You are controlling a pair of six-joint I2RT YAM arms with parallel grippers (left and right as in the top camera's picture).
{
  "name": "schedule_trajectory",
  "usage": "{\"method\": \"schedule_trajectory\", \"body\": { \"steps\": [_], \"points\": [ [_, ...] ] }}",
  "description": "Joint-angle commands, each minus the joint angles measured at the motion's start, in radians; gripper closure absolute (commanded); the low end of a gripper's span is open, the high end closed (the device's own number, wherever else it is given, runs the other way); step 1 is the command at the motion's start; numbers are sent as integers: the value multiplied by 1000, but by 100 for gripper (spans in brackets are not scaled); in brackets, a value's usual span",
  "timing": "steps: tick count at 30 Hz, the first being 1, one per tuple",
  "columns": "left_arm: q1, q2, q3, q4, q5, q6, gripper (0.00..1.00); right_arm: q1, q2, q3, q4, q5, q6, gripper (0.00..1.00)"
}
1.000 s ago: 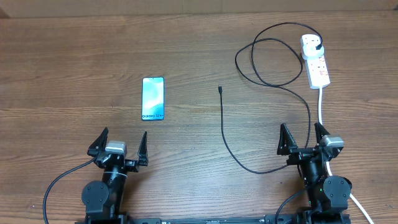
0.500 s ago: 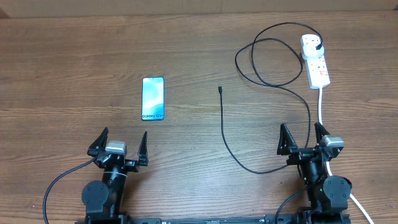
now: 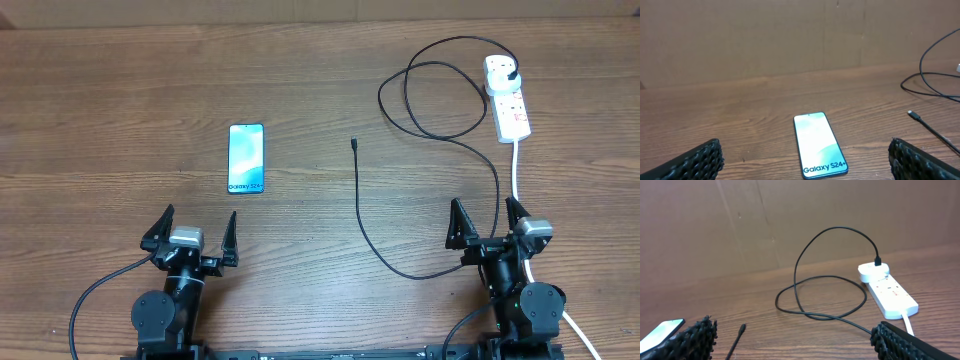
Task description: Plug charger to phone and switch on socket
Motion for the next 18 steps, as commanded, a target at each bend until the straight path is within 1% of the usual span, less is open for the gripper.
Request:
{"method": "schedule_trajectory", "body": {
  "steps": [1,13,18],
  "points": [
    [3,-10,-4,7,13,1,0,5,-10,-11,3,-1,-1,0],
    [3,-10,-3,8,8,0,0,5,-10,-10,8,0,-2,0],
    [3,-10,5,6,4,-1,0,5,-10,-10,44,0,-9,0]
  ]
}}
